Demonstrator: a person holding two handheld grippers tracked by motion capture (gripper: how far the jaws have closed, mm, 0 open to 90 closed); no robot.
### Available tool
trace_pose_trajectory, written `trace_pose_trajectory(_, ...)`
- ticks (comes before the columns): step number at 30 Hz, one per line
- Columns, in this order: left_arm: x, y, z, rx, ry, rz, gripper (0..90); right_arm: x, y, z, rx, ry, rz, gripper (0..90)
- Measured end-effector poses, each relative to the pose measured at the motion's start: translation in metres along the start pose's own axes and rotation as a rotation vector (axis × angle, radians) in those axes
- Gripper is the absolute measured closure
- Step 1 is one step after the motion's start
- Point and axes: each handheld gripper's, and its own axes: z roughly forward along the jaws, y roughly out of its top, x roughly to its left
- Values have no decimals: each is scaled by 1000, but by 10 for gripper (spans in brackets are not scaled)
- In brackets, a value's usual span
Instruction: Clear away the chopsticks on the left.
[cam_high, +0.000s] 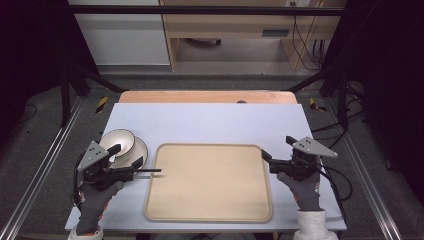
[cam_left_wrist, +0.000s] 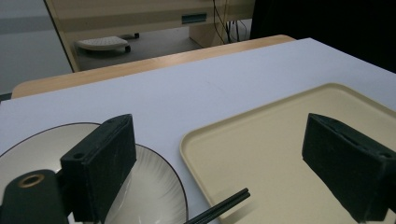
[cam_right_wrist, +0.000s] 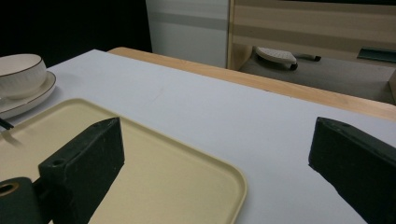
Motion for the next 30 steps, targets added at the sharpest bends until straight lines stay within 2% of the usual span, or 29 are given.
trace_pose_trajectory(5, 7, -2, -7, 8, 13, -1, 83, 0, 1, -2, 1, 22, 5, 36)
trace_pose_trajectory(8, 14, -9, -15, 19, 30, -1, 91, 0, 2, -5, -12, 21, -3, 36)
trace_pose_trajectory(12, 19, -15, -23, 19, 30, -4, 90, 2, 2, -6, -12, 12, -2, 35)
trace_pose_trajectory(17, 19, -20, -29, 33, 30, 1, 86, 4, 3, -5, -5, 9, -15, 34)
trace_pose_trajectory(20, 18, -30, -34, 70, 31, 3, 82, 6, 3, -5, -4, 7, -25, 33)
trace_pose_trajectory(30, 24, -45, -37, 124, 43, -2, 99, 9, 3, -3, 11, 14, -28, 34)
